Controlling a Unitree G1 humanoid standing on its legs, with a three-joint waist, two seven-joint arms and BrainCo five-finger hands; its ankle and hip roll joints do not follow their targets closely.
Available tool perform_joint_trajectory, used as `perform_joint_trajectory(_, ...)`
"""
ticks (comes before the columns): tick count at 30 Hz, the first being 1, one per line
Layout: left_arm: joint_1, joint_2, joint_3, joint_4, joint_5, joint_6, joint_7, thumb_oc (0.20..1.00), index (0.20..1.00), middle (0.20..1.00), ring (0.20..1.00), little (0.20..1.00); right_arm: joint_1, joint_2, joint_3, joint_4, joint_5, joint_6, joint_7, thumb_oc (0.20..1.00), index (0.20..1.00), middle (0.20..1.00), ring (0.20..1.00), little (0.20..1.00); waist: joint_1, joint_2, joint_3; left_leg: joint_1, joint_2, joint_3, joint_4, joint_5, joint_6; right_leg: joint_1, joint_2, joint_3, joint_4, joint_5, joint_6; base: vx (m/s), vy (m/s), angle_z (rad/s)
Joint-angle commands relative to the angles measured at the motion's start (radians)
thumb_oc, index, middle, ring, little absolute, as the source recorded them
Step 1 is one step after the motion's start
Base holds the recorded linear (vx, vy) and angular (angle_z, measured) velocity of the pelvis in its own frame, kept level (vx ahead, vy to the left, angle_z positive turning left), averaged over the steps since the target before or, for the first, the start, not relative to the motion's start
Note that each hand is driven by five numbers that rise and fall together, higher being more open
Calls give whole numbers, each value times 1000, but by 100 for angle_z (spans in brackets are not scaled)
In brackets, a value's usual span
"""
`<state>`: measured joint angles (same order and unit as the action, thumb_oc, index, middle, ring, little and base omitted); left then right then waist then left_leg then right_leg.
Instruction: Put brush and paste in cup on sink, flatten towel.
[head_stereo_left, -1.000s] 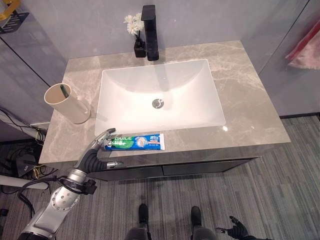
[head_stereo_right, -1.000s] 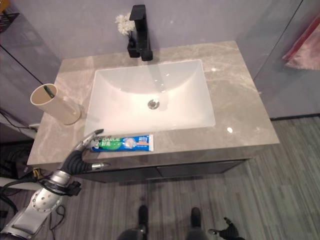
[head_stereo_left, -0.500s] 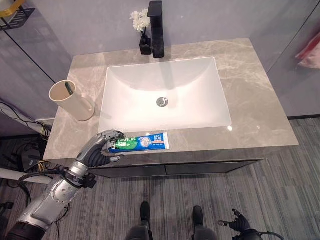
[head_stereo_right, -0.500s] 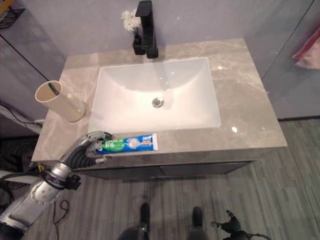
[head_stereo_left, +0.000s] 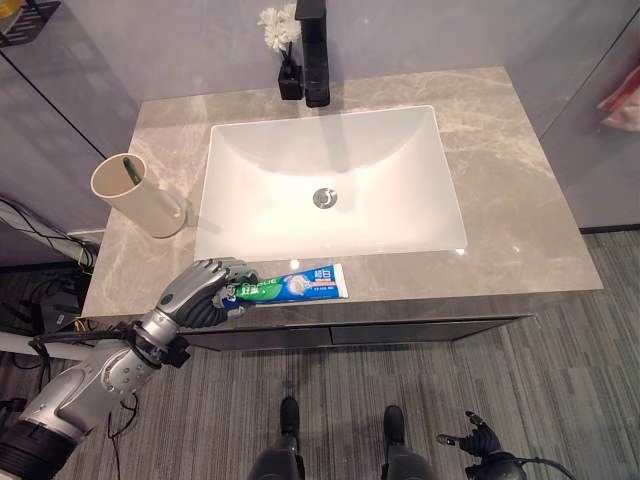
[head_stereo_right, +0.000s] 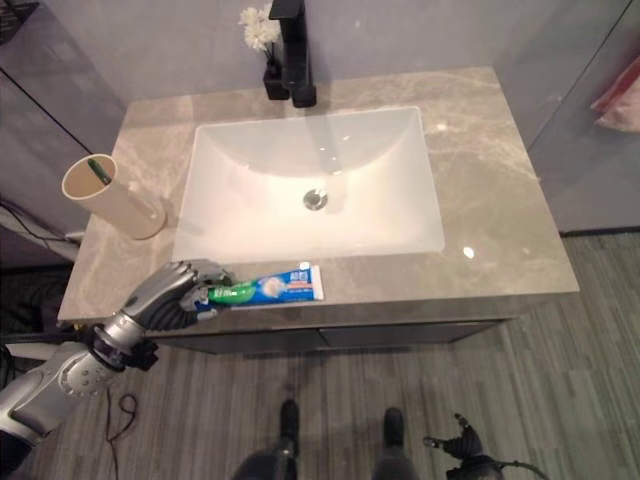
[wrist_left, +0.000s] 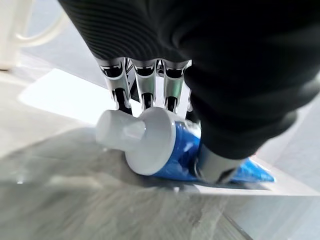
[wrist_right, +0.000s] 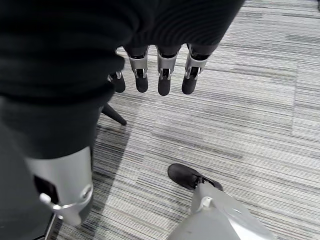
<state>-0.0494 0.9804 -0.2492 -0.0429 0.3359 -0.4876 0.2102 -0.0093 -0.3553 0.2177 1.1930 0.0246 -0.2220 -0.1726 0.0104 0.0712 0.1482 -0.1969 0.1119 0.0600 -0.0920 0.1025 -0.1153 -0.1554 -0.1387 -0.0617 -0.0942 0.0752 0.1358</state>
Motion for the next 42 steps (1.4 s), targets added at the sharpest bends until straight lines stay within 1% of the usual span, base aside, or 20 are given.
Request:
perform_joint_trajectory(1,2,5,-49,29,119,2,-8,200,200,200,200,200,-25,-13,1,-27,12,-19,-23,1000,1000,1000,1000,1000,-10,-25,3,52,10,-31,5,-63,3,-31,-68,7,7,39,54,0,0,0)
perform_joint_trajectory(4,-12,-7,-92,78,167,6,-10,200,200,200,200,200,-19,-13,-13,-18,18,-18,-25,1000,1000,1000,1000,1000,-13,-36,-18,77,19,-22,5,-69,1,-10,-61,13,7,32,52,0,0,0)
perform_joint_trajectory(10,-6,-28,-97,105,190,14,-2,200,200,200,200,200,10,-9,-101,28,76,-10,-39,1000,1000,1000,1000,1000,-14,-49,-53,116,29,-23,5,-79,-3,29,-57,3,7,22,54,5,-5,0)
perform_joint_trajectory(15,6,-46,-13,117,216,45,52,200,200,200,200,200,37,-4,-277,89,288,-9,-33,1000,1000,1000,1000,1000,-18,-68,-95,153,42,-20,5,-88,-9,67,-49,-3,7,11,53,0,0,0)
perform_joint_trajectory(16,8,-46,-12,114,216,46,51,200,200,200,200,200,36,-5,-276,90,291,-10,-31,1000,1000,1000,1000,1000,-18,-68,-94,154,42,-20,5,-89,-9,68,-49,-3,7,10,53,0,0,0)
perform_joint_trajectory(17,11,-54,47,119,221,66,88,200,200,200,200,200,33,-17,-372,104,402,-23,-50,1000,1000,1000,1000,1000,-20,-76,-110,167,48,-20,5,-93,-12,84,-48,-7,7,6,53,0,0,0)
perform_joint_trajectory(20,7,-55,120,96,231,88,133,200,200,200,200,200,33,-36,-452,77,474,-46,-87,1000,1000,1000,1000,1000,-24,-83,-121,180,54,-20,5,-97,-15,98,-44,-10,7,1,52,-1,-10,0)
perform_joint_trajectory(21,-21,-60,170,86,236,104,190,200,200,200,200,200,30,-61,-492,34,497,-67,-121,1000,1000,1000,1000,1000,-30,-92,-133,186,59,-21,5,-97,-19,110,-39,-12,7,-3,50,0,0,0)
perform_joint_trajectory(25,-81,-72,213,55,242,119,258,200,200,200,200,200,31,-112,-526,-95,427,-87,-209,1000,1000,1000,1000,1000,-42,-100,-151,201,66,-21,5,-102,-22,129,-36,-20,7,-10,47,6,-4,1)
perform_joint_trajectory(26,-125,-79,260,41,284,136,324,200,200,200,200,200,59,-146,-553,-370,282,-100,-305,1000,1000,1000,1000,1000,-59,-103,-160,210,70,-20,5,-99,-23,142,-33,-17,7,-8,44,0,0,0)
perform_joint_trajectory(28,-135,-80,260,46,295,137,336,200,200,200,200,200,68,-151,-569,-411,239,-97,-335,1000,1000,1000,1000,1000,-62,-103,-166,216,71,-21,5,-108,-23,147,-32,-18,7,-16,45,22,5,1)
perform_joint_trajectory(29,-169,-83,269,37,314,150,361,200,200,200,200,200,65,-170,-572,-517,163,-93,-371,1000,1000,1000,1000,1000,-67,-103,-172,222,74,-18,5,-109,-24,153,-31,-17,7,-15,44,0,0,0)
perform_joint_trajectory(30,-232,-71,292,25,341,173,390,200,200,200,200,200,58,-208,-587,-717,43,-86,-402,1000,1000,1000,1000,1000,-78,-104,-180,229,75,-14,5,-106,-26,160,-30,-15,7,-13,41,0,0,0)
perform_joint_trajectory(31,-254,-65,295,11,355,172,395,200,200,200,200,200,55,-210,-592,-762,15,-85,-410,1000,1000,1000,1000,1000,-80,-105,-184,228,74,-13,5,-101,-26,158,-30,-13,7,-10,40,0,0,0)
perform_joint_trajectory(34,-326,-37,299,-4,366,179,405,200,200,200,200,200,12,-243,-557,-951,-36,-89,-354,1000,1000,1000,1000,1000,-85,-106,-194,241,76,-5,5,-112,-28,169,-28,-6,7,-21,40,3,10,-4)
perform_joint_trajectory(36,-397,-11,282,-2,375,192,402,200,200,200,200,200,-42,-286,-491,-1059,-80,-85,-291,1000,1000,1000,1000,1000,-86,-106,-199,247,76,1,5,-110,-28,171,-28,0,7,-20,41,-18,16,-9)
perform_joint_trajectory(38,-473,-1,252,-5,379,200,403,200,200,200,200,200,-104,-289,-426,-1125,-54,-95,-239,1000,1000,1000,1000,1000,-84,-106,-200,251,75,5,5,-109,-28,174,-28,3,7,-20,40,-35,13,-14)
perform_joint_trajectory(40,-565,-5,211,-10,363,216,405,200,200,200,200,200,-193,-236,-298,-1164,137,-119,-142,1000,1000,1000,1000,1000,-75,-108,-200,257,74,10,5,-102,-27,175,-29,5,7,-12,38,-44,9,-14)
perform_joint_trajectory(41,-614,-5,193,-8,348,230,411,200,200,200,200,200,-219,-176,-213,-1185,365,-136,-16,1000,1000,1000,1000,1000,-69,-113,-202,261,73,11,5,-106,-27,180,-31,4,7,-17,38,-8,11,-6)
perform_joint_trajectory(42,-641,-11,174,-7,341,238,413,200,200,200,200,200,-230,-151,-164,-1185,452,-141,17,1000,1000,1000,1000,1000,-65,-114,-204,262,72,10,5,-106,-27,182,-31,3,7,-18,37,0,0,0)
